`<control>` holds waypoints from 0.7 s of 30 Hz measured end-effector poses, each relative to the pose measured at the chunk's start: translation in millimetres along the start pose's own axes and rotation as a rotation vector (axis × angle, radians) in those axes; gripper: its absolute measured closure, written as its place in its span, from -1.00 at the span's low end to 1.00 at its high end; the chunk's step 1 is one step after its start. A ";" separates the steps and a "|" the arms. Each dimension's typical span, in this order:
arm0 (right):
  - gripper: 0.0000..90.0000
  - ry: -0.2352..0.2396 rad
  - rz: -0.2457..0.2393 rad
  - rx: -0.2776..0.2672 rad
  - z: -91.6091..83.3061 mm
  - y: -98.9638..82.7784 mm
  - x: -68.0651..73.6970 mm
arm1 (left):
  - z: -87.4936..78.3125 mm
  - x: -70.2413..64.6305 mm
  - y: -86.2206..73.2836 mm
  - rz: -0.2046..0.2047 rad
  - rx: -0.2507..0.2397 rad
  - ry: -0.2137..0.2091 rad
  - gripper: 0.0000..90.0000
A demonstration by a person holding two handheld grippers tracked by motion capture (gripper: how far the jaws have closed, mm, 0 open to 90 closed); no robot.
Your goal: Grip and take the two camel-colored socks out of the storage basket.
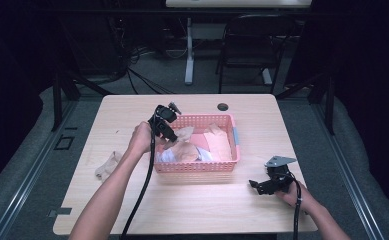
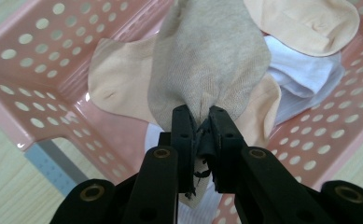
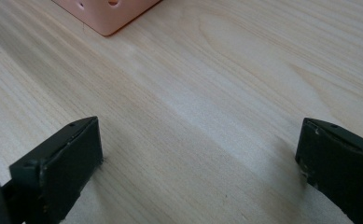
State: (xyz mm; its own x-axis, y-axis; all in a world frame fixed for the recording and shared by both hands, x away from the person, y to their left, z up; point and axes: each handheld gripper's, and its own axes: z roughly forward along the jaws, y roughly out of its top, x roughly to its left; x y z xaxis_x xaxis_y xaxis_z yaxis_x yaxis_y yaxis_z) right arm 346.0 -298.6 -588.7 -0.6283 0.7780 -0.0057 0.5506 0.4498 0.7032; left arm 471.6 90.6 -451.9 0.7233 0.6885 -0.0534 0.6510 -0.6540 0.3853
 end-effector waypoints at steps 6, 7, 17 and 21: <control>-1.00 -0.001 0.001 -0.001 0.0 0.0 0.1 | -19.5 -0.4 3.7 0.016 -0.033 0.001 0.82; -1.00 -0.001 0.000 -0.001 0.1 0.0 0.1 | -23.2 -1.1 4.5 0.019 -0.038 0.002 0.82; -1.00 -0.001 0.000 -0.001 0.1 0.0 0.1 | -56.9 -6.5 12.9 0.046 -0.073 0.008 0.84; -1.00 -0.003 -0.002 0.002 -0.1 0.0 0.0 | -70.8 -7.6 16.4 0.055 -0.084 0.017 0.84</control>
State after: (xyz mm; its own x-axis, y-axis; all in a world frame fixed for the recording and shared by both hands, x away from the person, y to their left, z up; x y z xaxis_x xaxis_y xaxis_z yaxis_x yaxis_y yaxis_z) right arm 346.0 -298.6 -588.6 -0.6277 0.7784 -0.0091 0.5504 0.4520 0.7019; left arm 460.5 96.8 -380.0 0.7529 0.6580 -0.0151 0.5886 -0.6628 0.4628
